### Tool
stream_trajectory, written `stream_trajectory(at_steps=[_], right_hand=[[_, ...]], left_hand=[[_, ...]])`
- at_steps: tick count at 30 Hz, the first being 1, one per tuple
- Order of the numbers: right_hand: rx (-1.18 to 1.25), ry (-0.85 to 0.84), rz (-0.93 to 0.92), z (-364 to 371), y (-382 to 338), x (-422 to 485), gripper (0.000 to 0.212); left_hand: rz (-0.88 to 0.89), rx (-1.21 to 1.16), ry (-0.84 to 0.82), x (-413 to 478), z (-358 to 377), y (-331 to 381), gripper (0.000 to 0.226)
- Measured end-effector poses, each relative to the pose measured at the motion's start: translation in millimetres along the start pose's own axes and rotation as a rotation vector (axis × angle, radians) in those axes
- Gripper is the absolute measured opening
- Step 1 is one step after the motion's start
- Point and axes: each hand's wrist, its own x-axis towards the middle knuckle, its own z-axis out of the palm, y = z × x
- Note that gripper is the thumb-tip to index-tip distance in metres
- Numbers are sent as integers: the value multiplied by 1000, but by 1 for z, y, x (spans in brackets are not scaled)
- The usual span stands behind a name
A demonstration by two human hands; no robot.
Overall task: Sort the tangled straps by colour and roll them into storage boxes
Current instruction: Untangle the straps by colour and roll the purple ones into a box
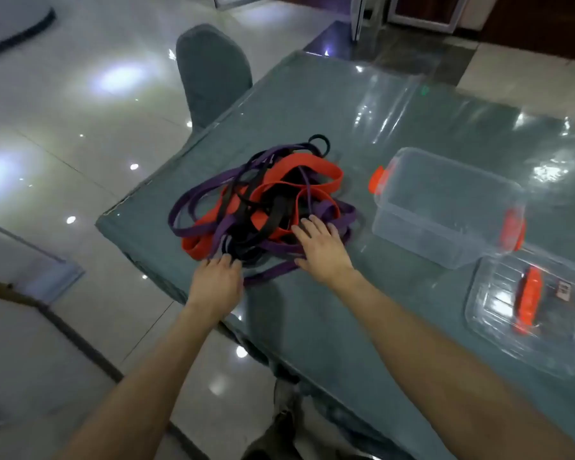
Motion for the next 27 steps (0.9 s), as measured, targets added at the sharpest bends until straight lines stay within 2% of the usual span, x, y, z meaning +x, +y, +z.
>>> stream_trajectory(at_steps=[3,5,7,11,14,19,20,24,27], right_hand=[[21,-119,69,8,-10,30,71],[42,-169,151,16,-11,34,51],[50,-155,190,24,-8,27,38],[85,-136,163,23,5,8,35],[102,-26,91,4,11,-6,32],[241,261,19,-63,20,-27,16],[272,282,8,-79,23,-31,14],[317,308,-11,-133,42,-54,17],[381,408,8,-167,61,-80,16]], left_hand=[[-15,-23,-9,16,5,-28,23],[-15,-40,9,24,6,-39,26],[-27,-99,18,31,9,-47,39],[-112,-241,-21,48,11,-56,66],[-122,-300,-25,60,11,-54,68],[97,-368,98,77,-7,-27,87],[130,-370,114,82,-11,-17,83],[181,-394,236,100,-34,11,27],[183,-482,380,102,-73,26,17]])
